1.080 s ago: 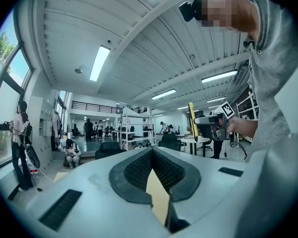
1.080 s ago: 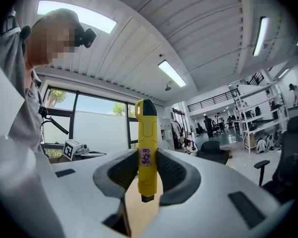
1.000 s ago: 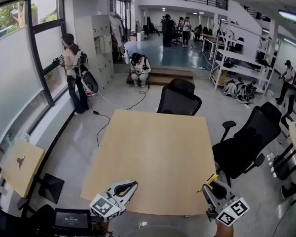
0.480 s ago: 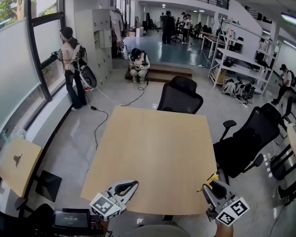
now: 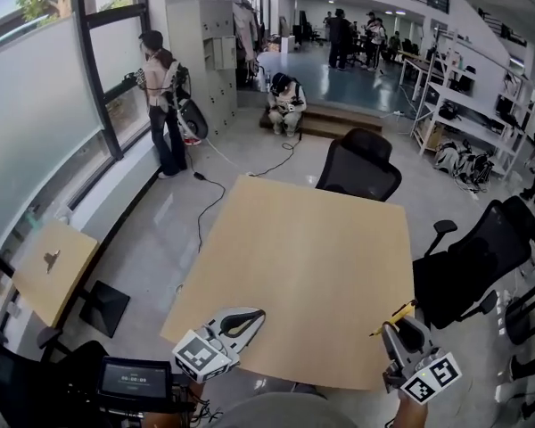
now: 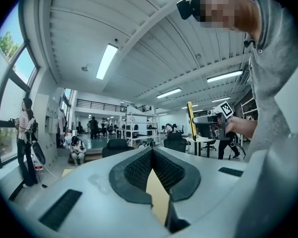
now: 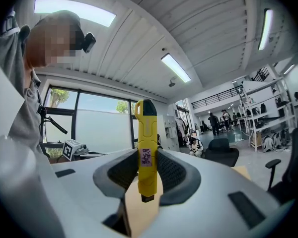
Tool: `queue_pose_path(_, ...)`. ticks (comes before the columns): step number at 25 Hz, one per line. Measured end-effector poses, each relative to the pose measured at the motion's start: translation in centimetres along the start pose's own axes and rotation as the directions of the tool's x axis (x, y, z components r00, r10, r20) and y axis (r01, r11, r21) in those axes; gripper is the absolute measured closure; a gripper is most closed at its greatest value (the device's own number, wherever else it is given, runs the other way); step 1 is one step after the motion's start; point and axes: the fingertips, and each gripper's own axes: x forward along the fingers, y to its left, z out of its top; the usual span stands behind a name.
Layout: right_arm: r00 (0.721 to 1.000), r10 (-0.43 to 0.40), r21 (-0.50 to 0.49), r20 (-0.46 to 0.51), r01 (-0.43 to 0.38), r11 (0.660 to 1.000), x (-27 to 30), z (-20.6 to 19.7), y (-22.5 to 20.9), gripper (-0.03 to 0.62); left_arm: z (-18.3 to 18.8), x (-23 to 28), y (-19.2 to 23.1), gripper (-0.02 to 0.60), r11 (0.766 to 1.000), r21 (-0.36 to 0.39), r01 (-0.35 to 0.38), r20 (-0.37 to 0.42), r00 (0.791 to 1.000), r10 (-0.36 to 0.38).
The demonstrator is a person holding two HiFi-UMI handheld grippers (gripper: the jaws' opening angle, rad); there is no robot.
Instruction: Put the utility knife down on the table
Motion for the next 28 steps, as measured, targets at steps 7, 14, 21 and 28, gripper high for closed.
queue_pose_path(7,0.999,0.036,0.006,0.001,-0.036,0.999,5.3,0.1,-2.2,0.477,0.4,2.2,5.2,0.577,0.999,0.034,-0.025,0.005,1.0,0.025)
queue_pose_path(14,0.996,0.08,0.005,-0.044,-0.08,0.997,7.4,0.3,-2.7,0.477,0.7,2.3,6.1,0.577,0.998,0.003,-0.062,0.009,0.998,0.062)
queue_pose_path(21,0.993,0.098,0.001,-0.067,-0.098,0.995,12.4,0.3,-4.9,0.477,0.0,3.8,10.1,0.577,0.997,-0.018,-0.08,0.008,0.997,0.08)
queue_pose_path(28,0.99,0.111,-0.001,-0.087,-0.111,0.994,16.0,-0.4,-7.4,0.477,-1.3,5.2,12.5,0.577,0.995,-0.04,-0.096,-0.002,0.995,0.096)
